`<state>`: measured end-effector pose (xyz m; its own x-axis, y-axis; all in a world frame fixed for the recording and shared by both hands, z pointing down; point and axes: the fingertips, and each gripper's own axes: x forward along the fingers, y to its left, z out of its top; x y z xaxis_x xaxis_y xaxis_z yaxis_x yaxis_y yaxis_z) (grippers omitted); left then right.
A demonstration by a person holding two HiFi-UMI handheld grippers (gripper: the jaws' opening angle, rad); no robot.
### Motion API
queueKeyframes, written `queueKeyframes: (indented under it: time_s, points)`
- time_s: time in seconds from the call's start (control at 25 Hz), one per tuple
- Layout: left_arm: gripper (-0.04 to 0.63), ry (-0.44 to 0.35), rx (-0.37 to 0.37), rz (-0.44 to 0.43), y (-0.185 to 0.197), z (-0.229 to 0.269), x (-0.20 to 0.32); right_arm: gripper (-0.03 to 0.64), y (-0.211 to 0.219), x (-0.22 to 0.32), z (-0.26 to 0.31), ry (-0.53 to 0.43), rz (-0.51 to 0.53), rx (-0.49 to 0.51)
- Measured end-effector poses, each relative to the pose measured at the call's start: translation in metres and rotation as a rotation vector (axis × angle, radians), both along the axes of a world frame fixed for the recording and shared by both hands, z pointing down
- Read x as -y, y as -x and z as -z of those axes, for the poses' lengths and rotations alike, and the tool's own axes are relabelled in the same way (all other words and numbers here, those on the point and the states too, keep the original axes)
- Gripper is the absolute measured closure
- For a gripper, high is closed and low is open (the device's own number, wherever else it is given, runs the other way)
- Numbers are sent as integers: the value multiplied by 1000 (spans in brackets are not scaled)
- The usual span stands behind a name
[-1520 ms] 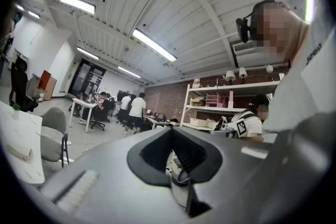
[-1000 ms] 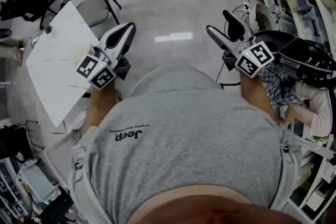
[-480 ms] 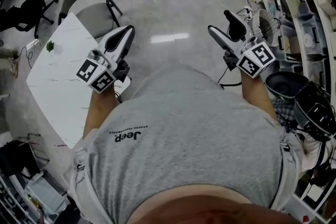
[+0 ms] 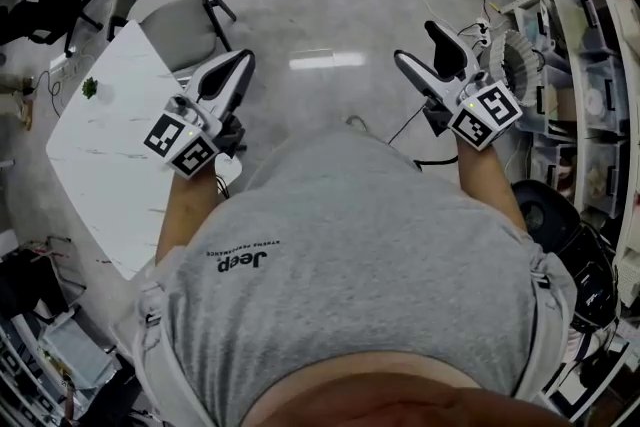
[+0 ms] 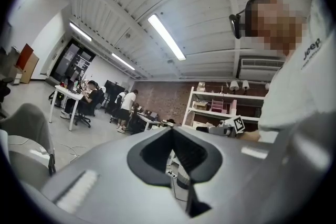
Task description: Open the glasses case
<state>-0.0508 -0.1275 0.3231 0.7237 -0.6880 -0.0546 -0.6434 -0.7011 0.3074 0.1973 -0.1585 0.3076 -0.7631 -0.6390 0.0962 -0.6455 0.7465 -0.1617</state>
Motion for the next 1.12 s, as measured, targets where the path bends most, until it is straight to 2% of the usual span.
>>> queueKeyframes:
  time_s: [0.16, 0.4, 0.56, 0.64, 0.76, 0.92, 1.12]
  points:
    - [548, 9, 18, 50, -29, -4, 33, 273, -28, 46, -11, -4, 57, 28]
    - [548, 8, 21, 181, -76, 3, 85, 273, -72, 126, -18, -39, 172, 21]
    - [548, 14, 16, 241, -96, 6, 112, 273, -79, 173, -20, -29, 230, 40]
    - [548, 15, 32, 267, -91, 5, 115, 273, -65, 184, -23, -24, 271, 38]
    - [548, 15, 48, 312, -64, -1, 112, 273, -27, 193, -22, -37, 331, 23]
    - [548, -10, 43, 404, -10, 2, 95, 273, 43, 190, -14, -59, 428, -3]
    - [548, -53, 88, 538, 63, 8, 60, 273, 144, 170, -5, -91, 600, -43]
